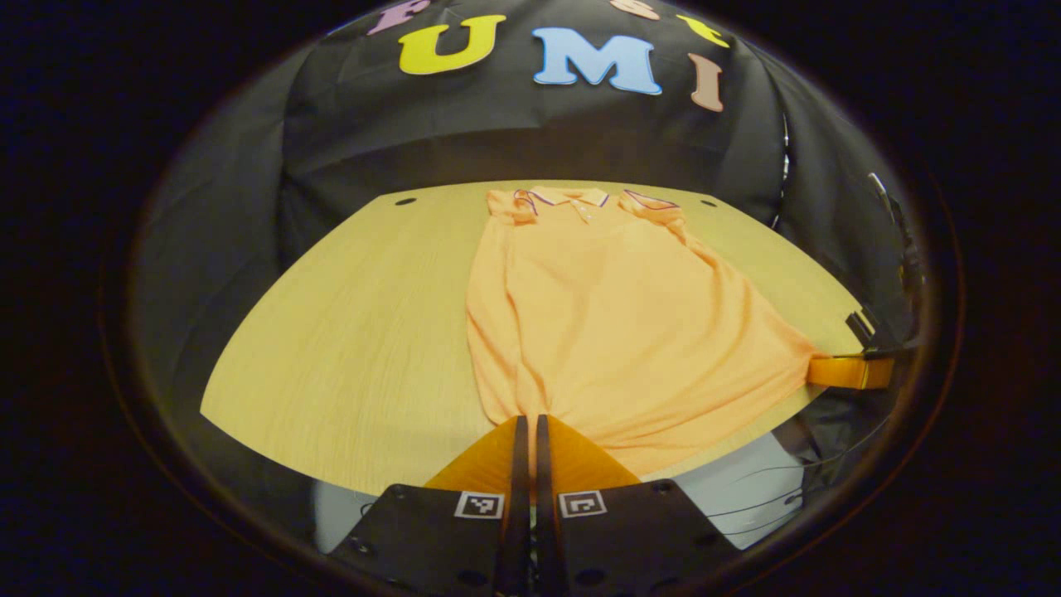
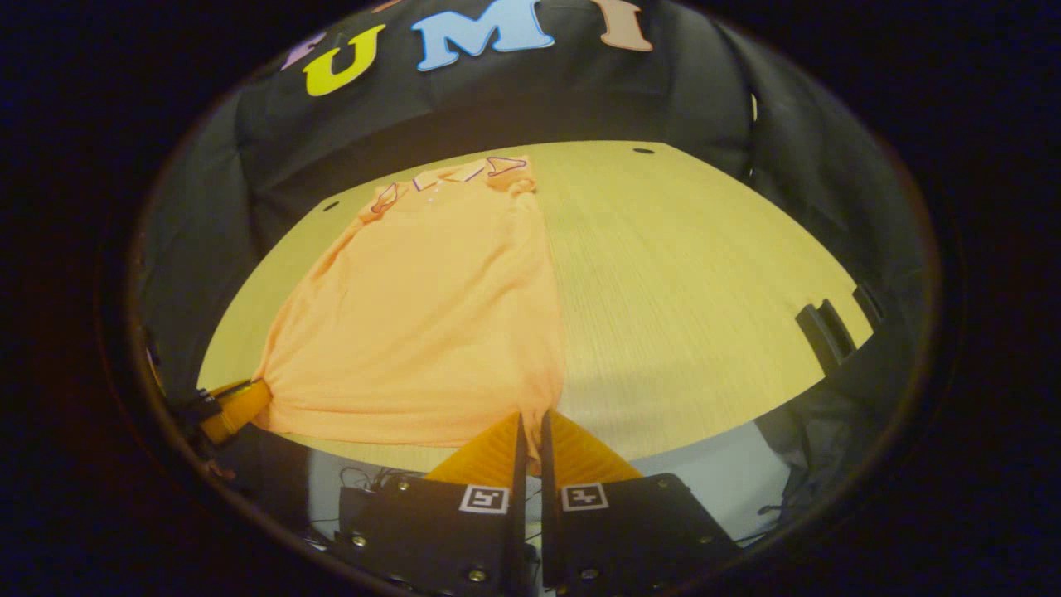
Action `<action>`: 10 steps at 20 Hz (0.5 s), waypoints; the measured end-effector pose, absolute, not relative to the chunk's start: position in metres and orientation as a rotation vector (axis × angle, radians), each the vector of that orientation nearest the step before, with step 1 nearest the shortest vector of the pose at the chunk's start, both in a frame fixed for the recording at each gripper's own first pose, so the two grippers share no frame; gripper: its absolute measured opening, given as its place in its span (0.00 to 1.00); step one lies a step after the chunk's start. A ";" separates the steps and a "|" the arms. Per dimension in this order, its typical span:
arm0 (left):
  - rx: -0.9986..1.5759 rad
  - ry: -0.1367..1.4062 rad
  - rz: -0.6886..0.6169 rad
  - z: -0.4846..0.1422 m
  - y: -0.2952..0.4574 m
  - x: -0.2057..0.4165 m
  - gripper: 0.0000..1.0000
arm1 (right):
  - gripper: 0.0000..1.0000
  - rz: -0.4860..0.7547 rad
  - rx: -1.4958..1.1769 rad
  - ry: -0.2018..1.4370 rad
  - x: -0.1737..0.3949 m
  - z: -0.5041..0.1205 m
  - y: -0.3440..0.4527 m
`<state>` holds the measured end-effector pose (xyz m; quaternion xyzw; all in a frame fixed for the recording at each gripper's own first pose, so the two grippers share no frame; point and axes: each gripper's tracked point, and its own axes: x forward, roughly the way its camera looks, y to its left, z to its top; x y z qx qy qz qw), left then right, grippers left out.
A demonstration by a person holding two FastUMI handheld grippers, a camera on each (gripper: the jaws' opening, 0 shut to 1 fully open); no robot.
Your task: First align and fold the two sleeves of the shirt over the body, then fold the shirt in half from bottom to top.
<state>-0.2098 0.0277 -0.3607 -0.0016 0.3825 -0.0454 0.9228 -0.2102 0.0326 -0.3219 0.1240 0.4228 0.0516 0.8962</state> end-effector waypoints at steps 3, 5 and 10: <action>-0.030 0.782 -0.063 -0.358 0.028 -0.208 0.06 | 0.01 0.137 0.255 0.872 -0.206 -0.322 0.032; -0.012 0.770 -0.062 -0.351 0.026 -0.206 0.06 | 0.01 0.174 0.218 0.834 -0.205 -0.307 0.034; -0.003 0.682 -0.073 -0.305 0.017 -0.182 0.06 | 0.01 0.209 0.197 0.732 -0.188 -0.260 0.031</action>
